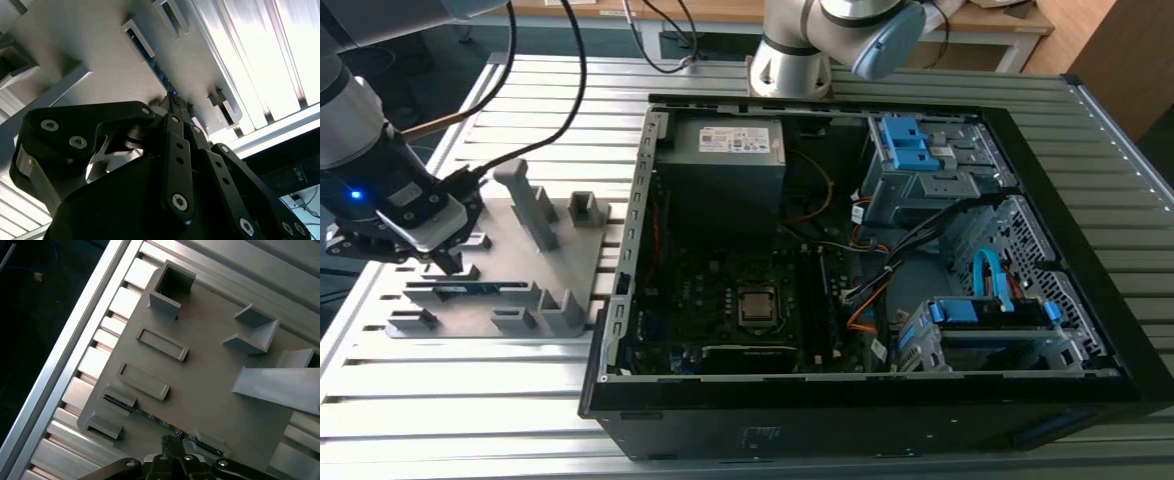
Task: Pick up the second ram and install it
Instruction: 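Pick up the second ram and move it above second insertion slot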
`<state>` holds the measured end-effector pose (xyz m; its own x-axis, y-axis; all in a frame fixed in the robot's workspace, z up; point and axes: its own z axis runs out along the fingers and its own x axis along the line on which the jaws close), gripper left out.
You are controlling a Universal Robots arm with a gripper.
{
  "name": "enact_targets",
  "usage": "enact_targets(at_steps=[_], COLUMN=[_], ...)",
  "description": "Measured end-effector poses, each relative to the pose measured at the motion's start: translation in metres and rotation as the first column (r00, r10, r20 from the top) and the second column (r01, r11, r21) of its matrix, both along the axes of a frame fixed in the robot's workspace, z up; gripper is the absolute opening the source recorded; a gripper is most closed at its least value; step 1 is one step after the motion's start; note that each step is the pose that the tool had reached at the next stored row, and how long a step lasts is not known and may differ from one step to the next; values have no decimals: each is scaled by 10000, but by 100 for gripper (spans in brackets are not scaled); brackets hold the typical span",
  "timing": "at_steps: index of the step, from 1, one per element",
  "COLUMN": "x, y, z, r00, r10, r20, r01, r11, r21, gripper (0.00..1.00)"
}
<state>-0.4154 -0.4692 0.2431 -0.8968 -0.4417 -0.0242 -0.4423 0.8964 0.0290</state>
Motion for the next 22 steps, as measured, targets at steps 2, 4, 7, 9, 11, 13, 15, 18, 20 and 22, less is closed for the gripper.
enact_targets(at_steps=[2, 4, 7, 9, 11, 13, 15, 18, 20, 22], x=[0, 0, 0, 0, 0, 0, 0, 0, 0, 0], y=[0, 0, 0, 0, 0, 0, 0, 0, 0, 0], z=[0, 0, 0, 0, 0, 0, 0, 0, 0, 0], r00=[9999, 9995, 9985, 9975, 9964, 9950, 9933, 9906, 9886, 9863], r10=[162, 316, 545, 702, 852, 1001, 1153, 1366, 1506, 1647], r20=[0, 0, 1, 0, 0, 0, 1, 0, 0, 0], r01=[-162, -316, -545, -702, -852, -1001, -1153, -1366, -1506, -1647], r11=[9999, 9995, 9985, 9975, 9964, 9950, 9933, 9906, 9886, 9863], r21=[0, 0, 0, 0, 0, 0, 0, 0, 0, 0], gripper=[10, 10, 10, 10, 10, 10, 10, 10, 10, 10])
